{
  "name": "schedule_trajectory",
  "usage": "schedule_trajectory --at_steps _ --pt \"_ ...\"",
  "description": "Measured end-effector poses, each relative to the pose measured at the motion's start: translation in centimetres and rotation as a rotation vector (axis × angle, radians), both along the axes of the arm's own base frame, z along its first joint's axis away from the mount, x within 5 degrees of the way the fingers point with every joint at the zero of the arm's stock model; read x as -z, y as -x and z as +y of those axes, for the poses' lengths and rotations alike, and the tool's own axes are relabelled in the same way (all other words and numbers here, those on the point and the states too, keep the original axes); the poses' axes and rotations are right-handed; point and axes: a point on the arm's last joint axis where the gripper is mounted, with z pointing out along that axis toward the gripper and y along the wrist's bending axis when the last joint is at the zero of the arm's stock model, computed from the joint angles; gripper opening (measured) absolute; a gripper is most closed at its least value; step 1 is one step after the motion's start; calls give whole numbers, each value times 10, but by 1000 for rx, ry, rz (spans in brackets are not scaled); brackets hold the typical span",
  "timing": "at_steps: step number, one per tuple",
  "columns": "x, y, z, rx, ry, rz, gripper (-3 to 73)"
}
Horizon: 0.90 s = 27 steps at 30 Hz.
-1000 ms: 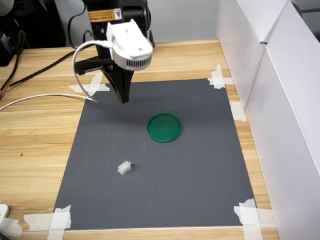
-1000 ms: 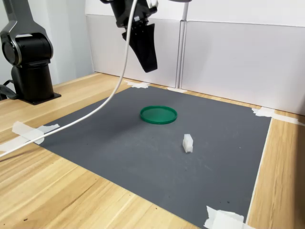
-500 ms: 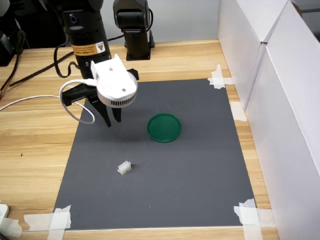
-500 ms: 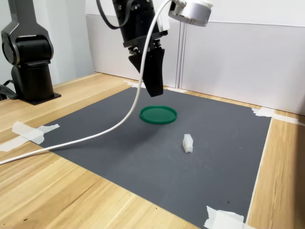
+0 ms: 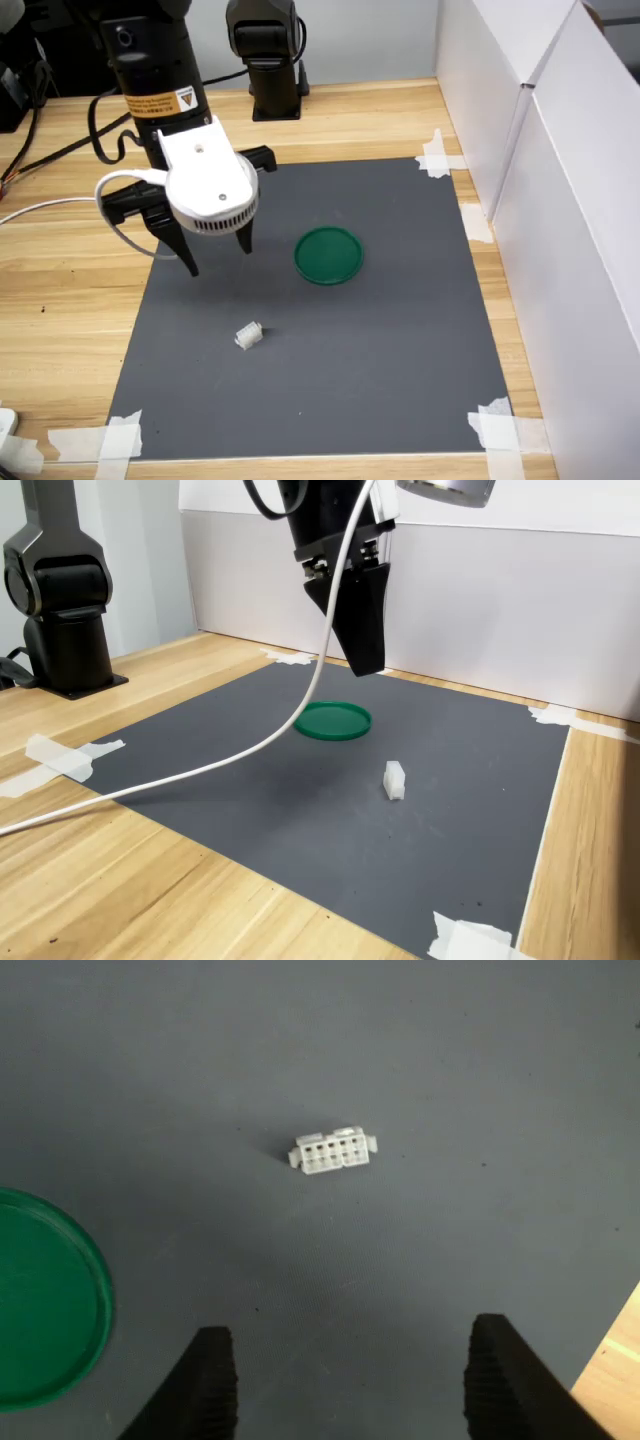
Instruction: Grasp a white terminal and put it in the green lid.
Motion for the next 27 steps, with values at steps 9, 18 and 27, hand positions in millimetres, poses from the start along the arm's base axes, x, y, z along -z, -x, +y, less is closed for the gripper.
schedule_trajectory --at_steps 9,18,27 --pt "-1 -19 0 -48 9 58 572" --pt "39 -36 -2 -107 42 143 572" --pt "60 -46 1 -165 19 148 572"
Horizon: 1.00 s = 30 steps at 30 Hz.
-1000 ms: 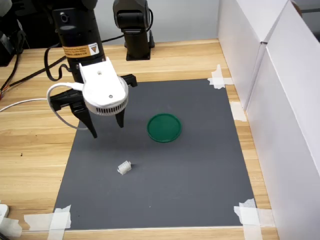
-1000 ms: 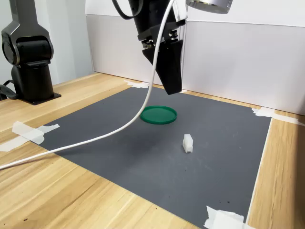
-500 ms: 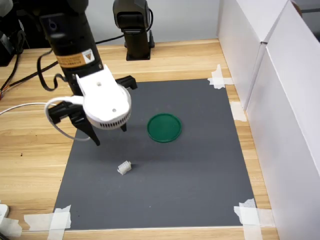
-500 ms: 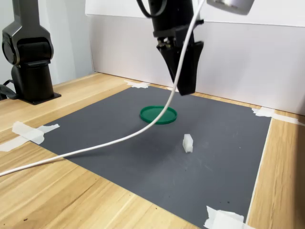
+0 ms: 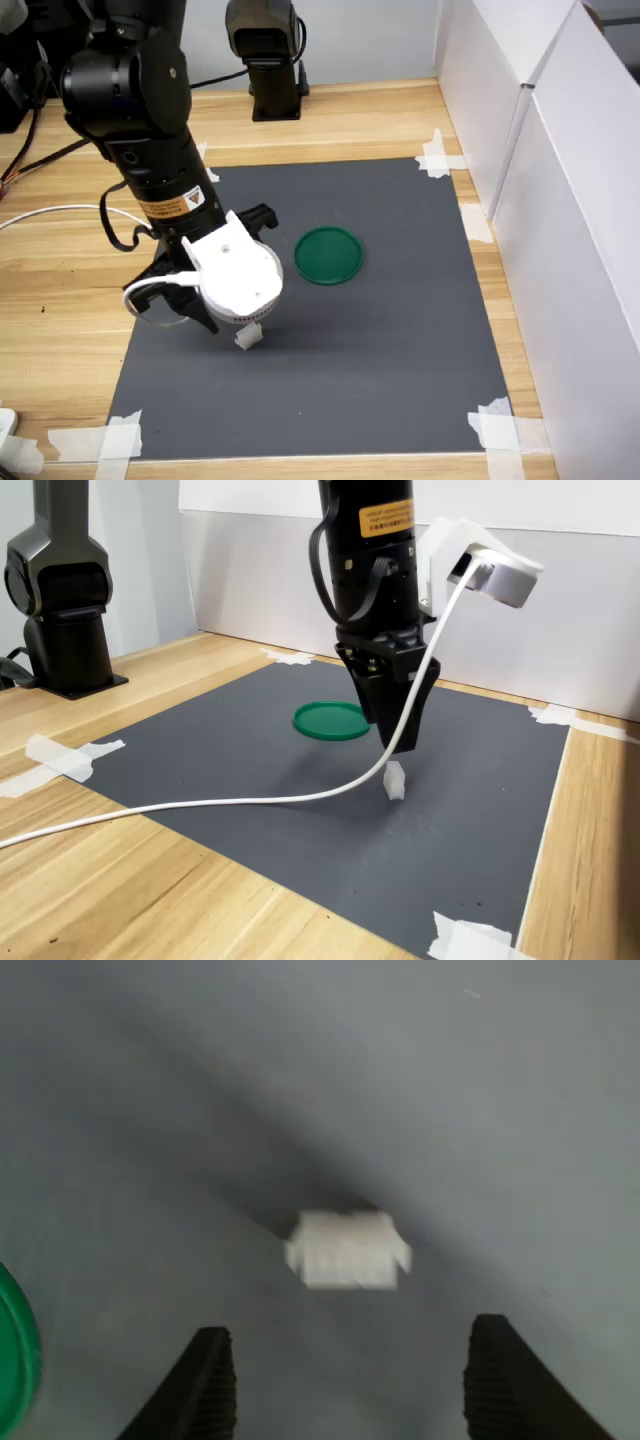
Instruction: Grasp a white terminal and put it in the green lid.
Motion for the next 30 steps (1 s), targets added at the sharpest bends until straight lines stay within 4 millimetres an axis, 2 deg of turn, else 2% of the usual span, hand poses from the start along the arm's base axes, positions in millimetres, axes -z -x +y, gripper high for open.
schedule_trajectory --at_steps 15,30 --pt "24 -8 0 -9 -3 32 567" --pt "38 -14 -2 -11 12 32 566"
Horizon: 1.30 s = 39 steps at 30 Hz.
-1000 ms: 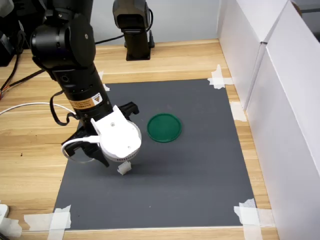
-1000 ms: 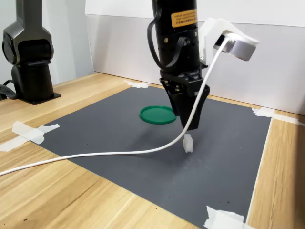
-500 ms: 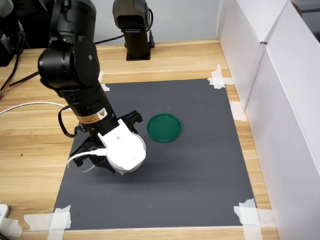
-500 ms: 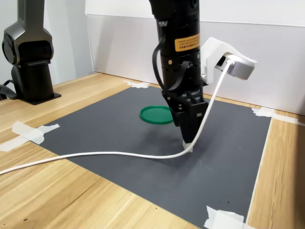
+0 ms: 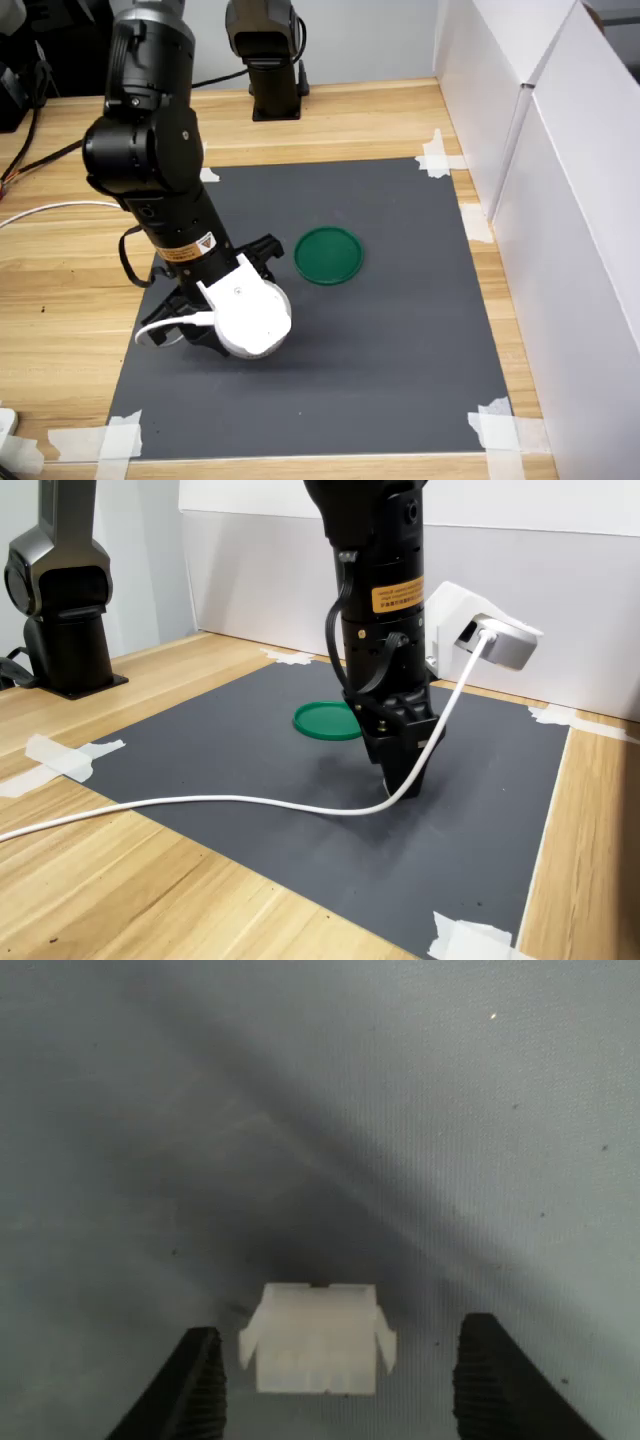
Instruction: Grasp a white terminal and put it in the green lid.
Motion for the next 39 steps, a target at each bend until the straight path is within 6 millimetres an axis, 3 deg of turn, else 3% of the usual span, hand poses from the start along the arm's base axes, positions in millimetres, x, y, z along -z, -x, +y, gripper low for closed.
schedule_trajectory --at_steps 8,17,21,29,39 --pt "5 -2 0 1 1 3 550" --pt "5 -2 0 4 -4 3 313" --pt "3 -1 1 2 -5 -3 312" --pt "-38 12 27 -72 4 -50 312" --pt "-85 56 68 -194 -7 -12 312"
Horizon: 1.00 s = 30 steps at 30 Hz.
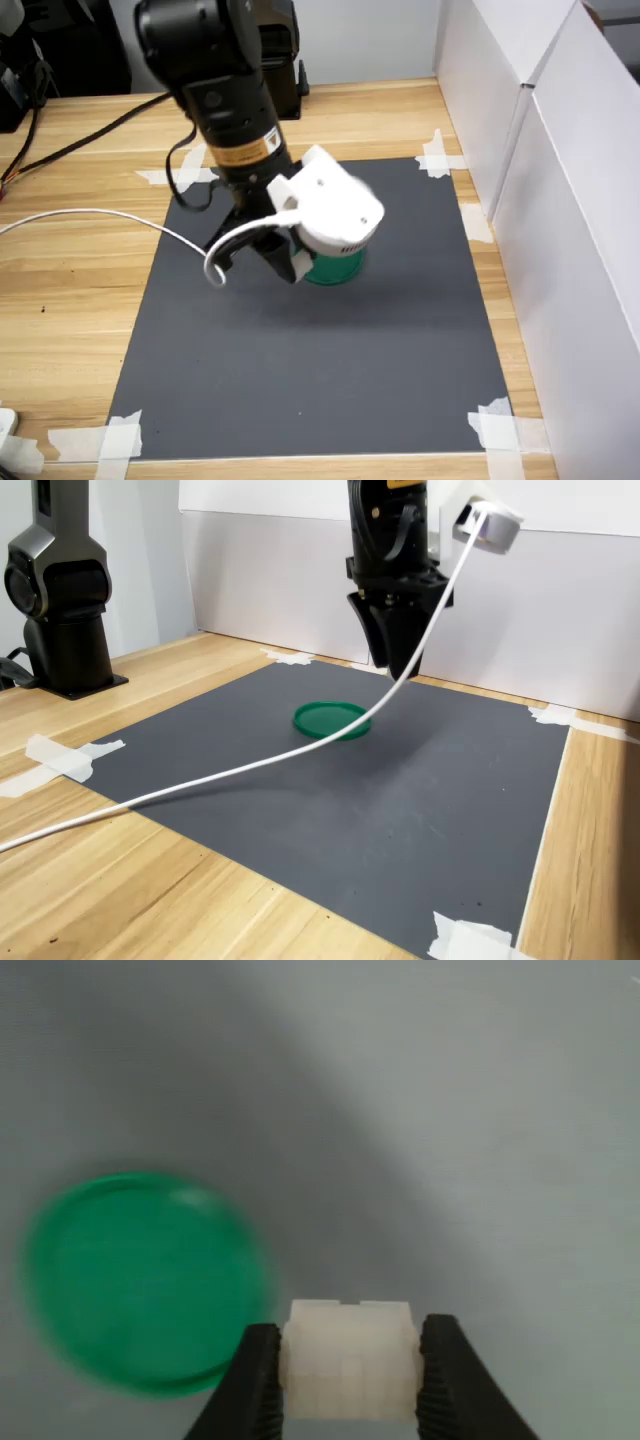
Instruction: Grasp a white terminal and put it in the green lid.
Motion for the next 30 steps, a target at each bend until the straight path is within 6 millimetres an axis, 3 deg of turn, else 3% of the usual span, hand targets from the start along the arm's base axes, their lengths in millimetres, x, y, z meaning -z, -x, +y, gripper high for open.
schedule_trajectory --at_steps 7,12,19,30 --pt "-5 40 6 -90 17 -24 312" --pt "8 61 19 -161 42 -5 312" --pt "34 67 19 -176 78 -19 312" --pt "67 56 20 -156 91 19 312"
